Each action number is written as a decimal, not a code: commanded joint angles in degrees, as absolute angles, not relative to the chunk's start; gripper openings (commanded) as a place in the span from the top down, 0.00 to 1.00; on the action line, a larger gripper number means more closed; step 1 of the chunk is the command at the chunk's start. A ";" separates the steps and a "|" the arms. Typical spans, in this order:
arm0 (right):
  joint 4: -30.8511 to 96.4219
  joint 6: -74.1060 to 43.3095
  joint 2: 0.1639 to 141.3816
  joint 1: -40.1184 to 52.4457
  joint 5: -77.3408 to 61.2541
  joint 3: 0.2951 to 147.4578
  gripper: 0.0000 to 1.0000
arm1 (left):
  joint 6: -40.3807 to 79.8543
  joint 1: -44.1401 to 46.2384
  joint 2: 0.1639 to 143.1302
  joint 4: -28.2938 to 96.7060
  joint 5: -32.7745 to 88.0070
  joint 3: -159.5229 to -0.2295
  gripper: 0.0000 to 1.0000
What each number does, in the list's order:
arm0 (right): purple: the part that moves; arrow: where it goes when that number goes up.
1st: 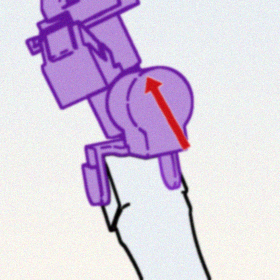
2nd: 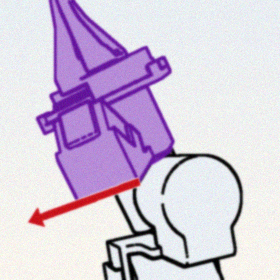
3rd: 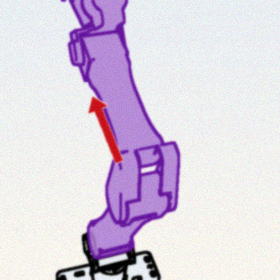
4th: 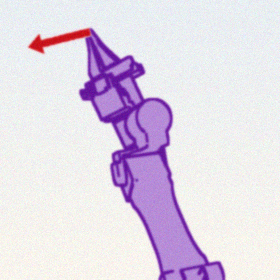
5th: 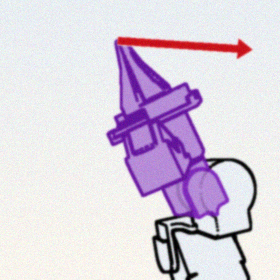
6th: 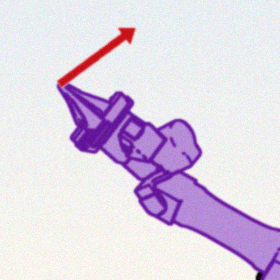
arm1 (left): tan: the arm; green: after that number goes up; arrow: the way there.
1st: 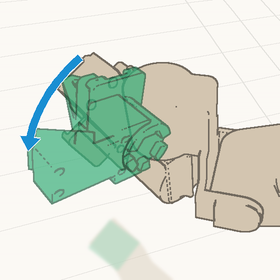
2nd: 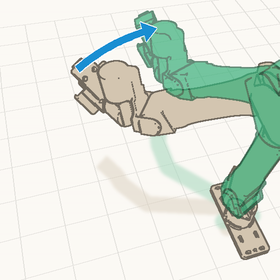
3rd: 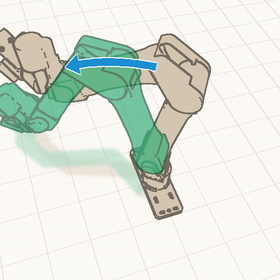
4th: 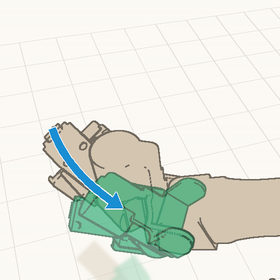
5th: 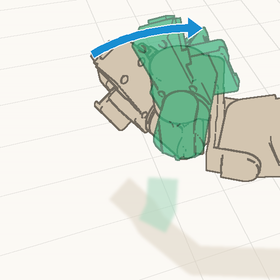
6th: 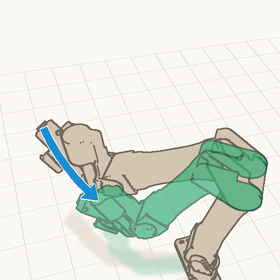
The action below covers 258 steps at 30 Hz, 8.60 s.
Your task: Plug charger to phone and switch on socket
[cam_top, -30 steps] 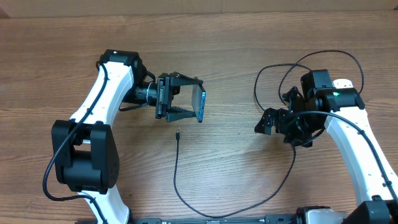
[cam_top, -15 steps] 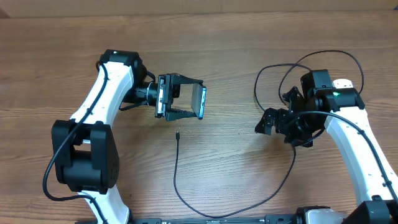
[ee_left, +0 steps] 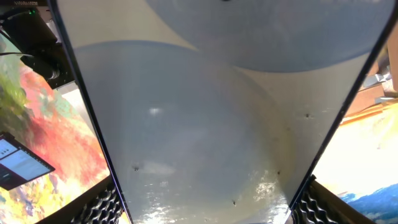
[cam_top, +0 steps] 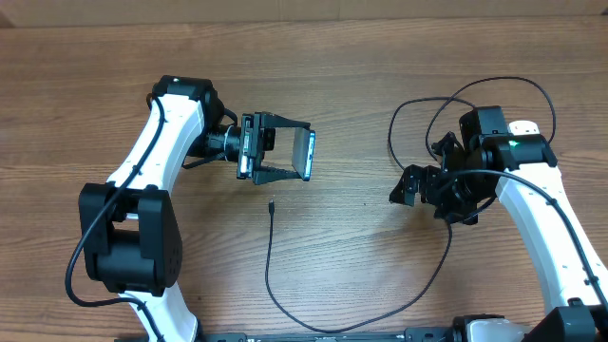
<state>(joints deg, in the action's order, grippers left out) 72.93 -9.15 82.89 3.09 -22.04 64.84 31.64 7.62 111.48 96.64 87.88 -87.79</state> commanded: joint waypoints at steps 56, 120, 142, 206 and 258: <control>55.96 -24.27 85.32 27.31 -24.51 63.90 0.00 | 3.01 -3.64 109.71 64.29 78.02 -87.92 0.96; 28.67 -36.18 114.08 52.45 8.27 71.37 0.96 | -2.63 -12.58 109.71 73.14 70.28 -87.90 0.96; 58.41 -37.50 113.91 30.87 11.29 77.73 0.96 | -2.68 -12.58 109.71 73.52 68.38 -87.90 0.96; 52.62 -28.10 113.78 20.82 -7.62 66.22 0.96 | 3.55 -12.49 109.71 73.23 57.98 -87.90 0.96; 65.25 -12.45 92.58 26.85 -12.71 67.46 0.96 | 25.74 7.16 109.71 74.70 28.18 -87.90 0.96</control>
<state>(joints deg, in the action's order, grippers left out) 64.64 -4.43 91.26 28.47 -28.67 67.81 26.83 6.79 111.48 74.72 30.46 -87.77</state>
